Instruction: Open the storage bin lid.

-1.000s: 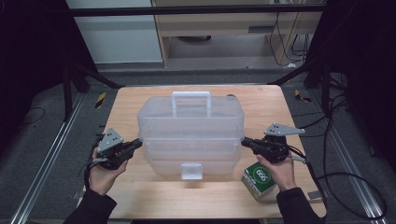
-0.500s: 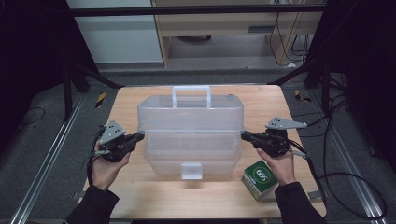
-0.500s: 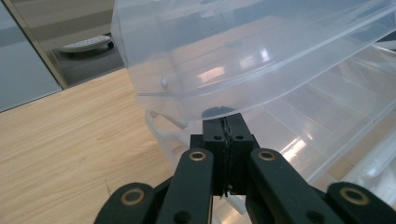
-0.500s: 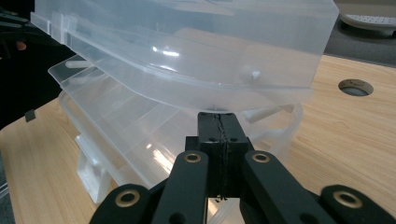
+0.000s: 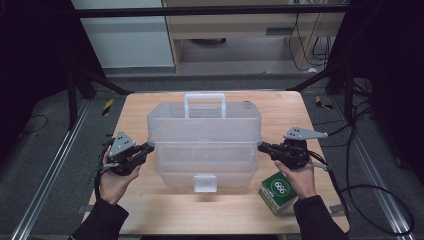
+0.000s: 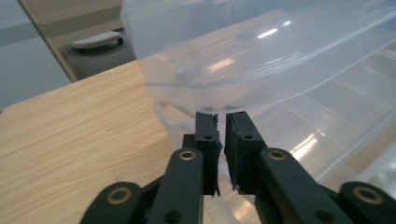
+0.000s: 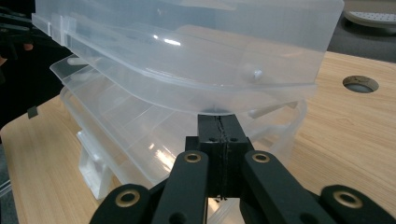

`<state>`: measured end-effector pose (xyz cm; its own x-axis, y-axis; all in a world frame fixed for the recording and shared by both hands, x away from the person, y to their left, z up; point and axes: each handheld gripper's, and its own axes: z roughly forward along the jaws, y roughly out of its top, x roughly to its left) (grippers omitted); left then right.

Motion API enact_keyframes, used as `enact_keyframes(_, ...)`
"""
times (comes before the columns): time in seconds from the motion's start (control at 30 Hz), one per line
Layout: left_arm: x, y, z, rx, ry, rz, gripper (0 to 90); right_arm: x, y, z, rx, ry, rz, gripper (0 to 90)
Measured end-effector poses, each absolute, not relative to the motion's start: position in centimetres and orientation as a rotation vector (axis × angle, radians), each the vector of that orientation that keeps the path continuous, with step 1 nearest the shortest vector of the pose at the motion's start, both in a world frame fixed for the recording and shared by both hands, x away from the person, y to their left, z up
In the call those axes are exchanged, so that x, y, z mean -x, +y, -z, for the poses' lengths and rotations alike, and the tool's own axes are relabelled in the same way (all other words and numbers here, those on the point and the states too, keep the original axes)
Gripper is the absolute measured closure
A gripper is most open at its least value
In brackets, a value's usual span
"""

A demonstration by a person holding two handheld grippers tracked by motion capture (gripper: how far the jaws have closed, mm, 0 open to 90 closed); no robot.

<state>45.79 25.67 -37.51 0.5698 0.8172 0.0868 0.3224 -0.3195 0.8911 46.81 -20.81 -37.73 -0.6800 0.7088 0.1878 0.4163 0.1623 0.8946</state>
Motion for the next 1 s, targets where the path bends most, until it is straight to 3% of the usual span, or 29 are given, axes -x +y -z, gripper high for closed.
enact_keyframes(0.2,-46.0,25.7,37.8,-1.875,0.923,-0.731,67.9,-46.8,-20.8,37.7,-1.085,2.168,-1.519,90.0)
enact_keyframes(0.33,-46.1,25.6,37.8,-1.869,0.922,-0.738,63.7,-46.8,-20.8,37.7,-1.08,2.172,-1.513,90.0)
enact_keyframes(0.53,-46.6,25.1,37.5,-1.866,0.888,-0.763,58.6,-46.8,-20.8,37.7,-1.081,2.171,-1.514,90.0)
enact_keyframes(1.0,-47.6,24.8,37.7,-1.866,0.877,-0.802,56.0,-46.8,-20.7,37.7,-1.077,2.172,-1.516,90.0)
